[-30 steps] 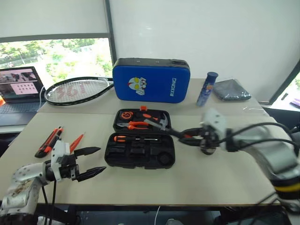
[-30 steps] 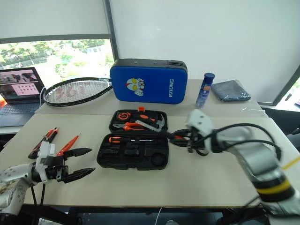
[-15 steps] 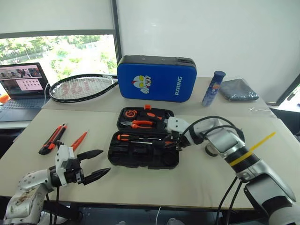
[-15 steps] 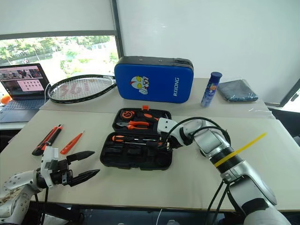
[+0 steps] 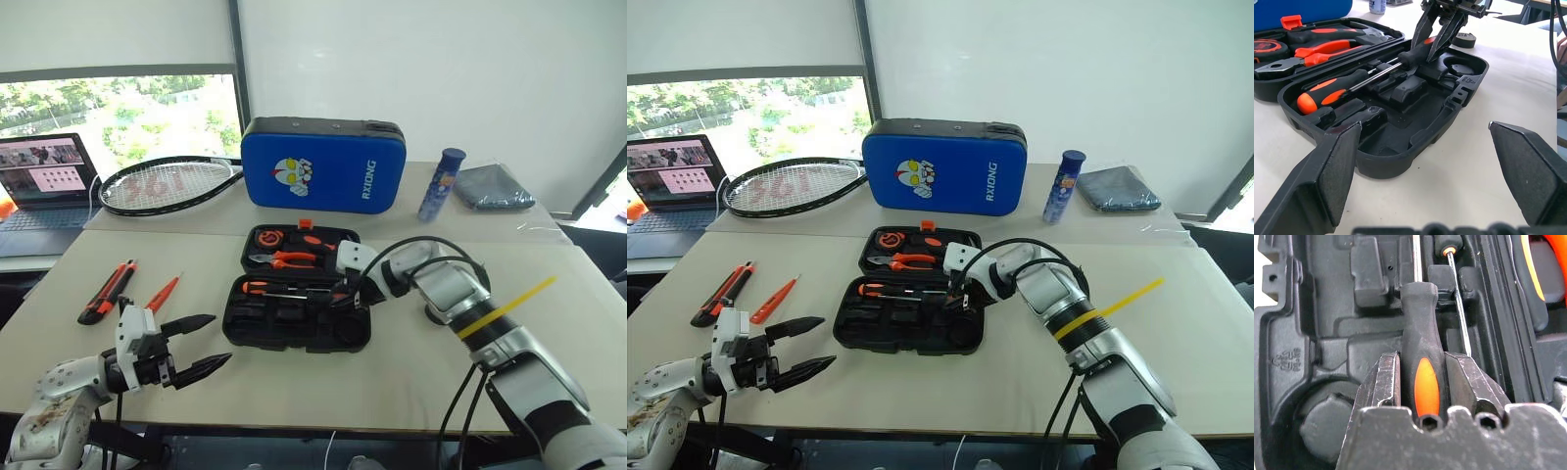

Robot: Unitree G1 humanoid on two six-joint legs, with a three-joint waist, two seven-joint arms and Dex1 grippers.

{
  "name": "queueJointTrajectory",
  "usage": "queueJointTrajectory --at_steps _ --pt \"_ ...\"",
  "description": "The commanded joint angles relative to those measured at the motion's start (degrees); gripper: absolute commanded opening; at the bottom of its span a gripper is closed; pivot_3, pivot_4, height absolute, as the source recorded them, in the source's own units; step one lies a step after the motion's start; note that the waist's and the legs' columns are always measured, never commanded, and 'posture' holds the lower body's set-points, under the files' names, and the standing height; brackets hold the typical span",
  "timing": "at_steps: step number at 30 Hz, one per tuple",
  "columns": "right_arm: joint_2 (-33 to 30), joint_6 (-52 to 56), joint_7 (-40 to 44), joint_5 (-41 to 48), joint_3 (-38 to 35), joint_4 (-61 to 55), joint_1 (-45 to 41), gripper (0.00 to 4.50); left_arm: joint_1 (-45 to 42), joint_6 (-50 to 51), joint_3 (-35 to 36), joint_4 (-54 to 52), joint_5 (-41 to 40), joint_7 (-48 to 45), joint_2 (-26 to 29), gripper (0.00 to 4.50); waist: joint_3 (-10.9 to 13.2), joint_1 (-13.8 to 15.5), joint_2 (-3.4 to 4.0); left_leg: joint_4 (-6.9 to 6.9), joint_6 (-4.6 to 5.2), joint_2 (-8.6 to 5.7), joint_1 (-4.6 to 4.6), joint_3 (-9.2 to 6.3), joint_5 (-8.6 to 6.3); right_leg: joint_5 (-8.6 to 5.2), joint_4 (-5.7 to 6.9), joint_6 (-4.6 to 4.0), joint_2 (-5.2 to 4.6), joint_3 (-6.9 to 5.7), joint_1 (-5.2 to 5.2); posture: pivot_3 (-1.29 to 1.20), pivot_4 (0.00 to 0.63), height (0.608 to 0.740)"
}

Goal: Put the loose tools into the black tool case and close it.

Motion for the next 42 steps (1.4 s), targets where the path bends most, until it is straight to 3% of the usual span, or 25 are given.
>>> queueJointTrajectory --at_steps 1,13,21,23,26,35,38,42 --pt "-1.0 -1.3 0.9 -1.1 -1.6 2.2 -1.6 1.02 0.3 -0.4 0.6 -1.9 -0.5 0.2 0.5 4.5 0.0 0.0 0.01 0.0 0.0 0.0 0.0 0.0 0.0 0.0 0.0 0.0 0.0 0.0 0.0 0.0 0.15 0.74" --pt "-2.2 -4.6 3.6 -5.3 1.1 2.4 -0.7 1.02 0.1 -0.4 0.5 -1.7 -0.4 -0.1 0.9 4.5 0.0 0.1 0.03 -0.01 0.0 -0.01 -0.01 0.0 0.0 0.0 -0.01 0.0 -0.01 -0.03 0.0 0.0 0.15 0.74" --pt "-1.6 -0.5 3.6 -7.3 1.4 3.1 -1.1 1.02 0.0 -0.2 0.2 -2.1 -0.4 0.1 1.1 4.5 0.0 0.1 0.03 -0.01 0.0 0.0 0.01 0.0 0.0 0.0 -0.01 0.0 -0.01 -0.03 0.02 0.0 0.15 0.74" --pt "-2.3 0.1 5.1 -6.4 0.8 1.5 -0.8 2.03 -0.1 -0.2 0.3 -2.0 -0.4 0.2 1.2 4.5 0.0 0.2 0.04 0.0 0.0 -0.01 0.02 -0.01 0.0 0.0 -0.01 0.0 -0.01 -0.04 0.05 0.0 0.15 0.74" --pt "-2.3 0.6 7.2 -2.5 -2.3 -1.1 -0.8 2.86 -0.3 -0.1 0.4 -1.7 -0.4 0.1 1.3 4.5 0.0 0.3 0.03 -0.01 0.0 -0.03 -0.01 -0.03 0.0 0.0 -0.04 0.0 -0.04 -0.1 0.05 0.0 0.15 0.74" --pt "-5.2 0.4 9.8 1.4 -6.2 -6.2 -0.4 2.86 -1.8 -0.3 0.2 -0.2 -0.1 0.2 1.4 4.5 0.0 0.1 0.08 -0.05 0.0 -0.01 -0.07 -0.04 0.0 0.0 -0.05 0.0 -0.03 -0.12 -0.03 0.0 0.15 0.74" --pt "-3.1 1.3 6.8 1.8 -6.8 -8.2 1.1 2.2 -2.0 -0.5 0.0 0.0 0.0 0.2 1.3 4.5 0.0 -0.1 0.08 -0.05 0.0 0.02 -0.04 -0.02 0.0 0.0 -0.03 -0.01 0.0 -0.12 -0.03 0.0 0.15 0.74" --pt "-0.1 -1.1 2.8 -0.4 -6.2 -5.9 1.5 0.88 -2.3 -0.5 -0.4 0.2 0.3 0.5 1.0 4.5 0.1 -0.1 0.08 -0.05 -0.01 0.01 -0.05 -0.02 0.0 0.0 -0.02 -0.02 0.0 -0.11 -0.05 0.0 0.15 0.74"
